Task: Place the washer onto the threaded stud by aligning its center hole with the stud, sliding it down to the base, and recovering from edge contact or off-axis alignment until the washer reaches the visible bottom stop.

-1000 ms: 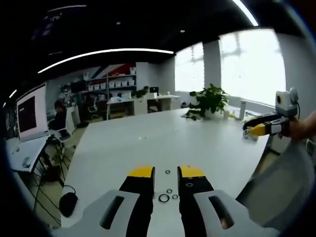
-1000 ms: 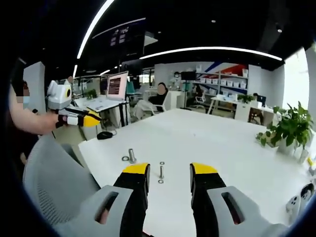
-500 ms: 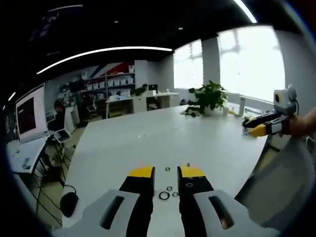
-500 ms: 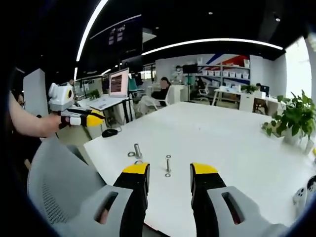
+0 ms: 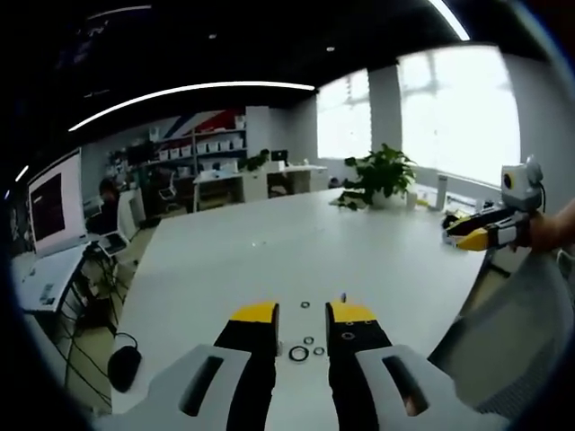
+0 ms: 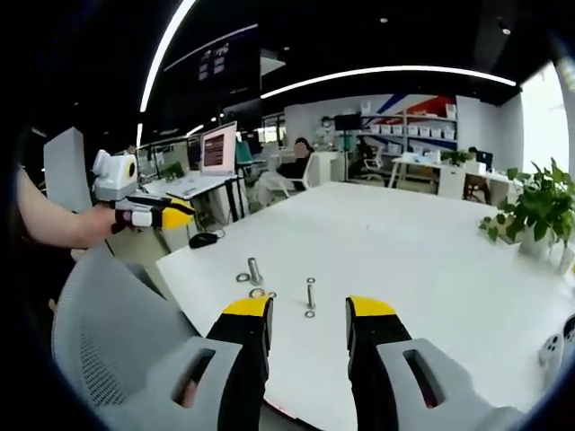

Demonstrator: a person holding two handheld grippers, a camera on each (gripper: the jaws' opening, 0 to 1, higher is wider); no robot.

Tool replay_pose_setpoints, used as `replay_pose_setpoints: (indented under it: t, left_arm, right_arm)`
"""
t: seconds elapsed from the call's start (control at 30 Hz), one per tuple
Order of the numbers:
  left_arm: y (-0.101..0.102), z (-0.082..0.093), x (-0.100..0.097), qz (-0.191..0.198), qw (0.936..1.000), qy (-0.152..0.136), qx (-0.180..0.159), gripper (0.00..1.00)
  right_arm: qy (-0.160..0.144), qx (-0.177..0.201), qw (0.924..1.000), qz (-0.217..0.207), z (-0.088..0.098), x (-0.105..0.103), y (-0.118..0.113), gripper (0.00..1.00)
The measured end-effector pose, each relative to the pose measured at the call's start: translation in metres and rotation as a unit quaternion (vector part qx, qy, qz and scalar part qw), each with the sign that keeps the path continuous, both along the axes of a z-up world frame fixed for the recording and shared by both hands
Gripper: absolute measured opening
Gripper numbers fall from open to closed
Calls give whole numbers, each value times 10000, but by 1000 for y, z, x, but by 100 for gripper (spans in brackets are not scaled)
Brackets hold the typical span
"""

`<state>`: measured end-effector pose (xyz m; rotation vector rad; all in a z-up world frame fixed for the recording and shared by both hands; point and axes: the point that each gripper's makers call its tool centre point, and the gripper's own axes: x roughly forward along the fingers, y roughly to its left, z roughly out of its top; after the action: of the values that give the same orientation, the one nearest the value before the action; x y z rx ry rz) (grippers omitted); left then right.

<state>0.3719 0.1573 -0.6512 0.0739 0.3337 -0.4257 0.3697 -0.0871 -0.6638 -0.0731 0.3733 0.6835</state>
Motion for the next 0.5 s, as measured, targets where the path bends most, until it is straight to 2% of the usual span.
replay_pose_setpoints:
  t: [0.23, 0.5]
  left_arm:
    - [0, -2, 1, 12, 10000, 68, 20, 19]
    - [2, -2, 4, 63, 9998, 119, -165, 17]
  right_arm:
    - [83, -13, 10000, -12, -3, 0, 0, 35]
    - [99, 6, 9999, -43, -3, 2, -2, 35]
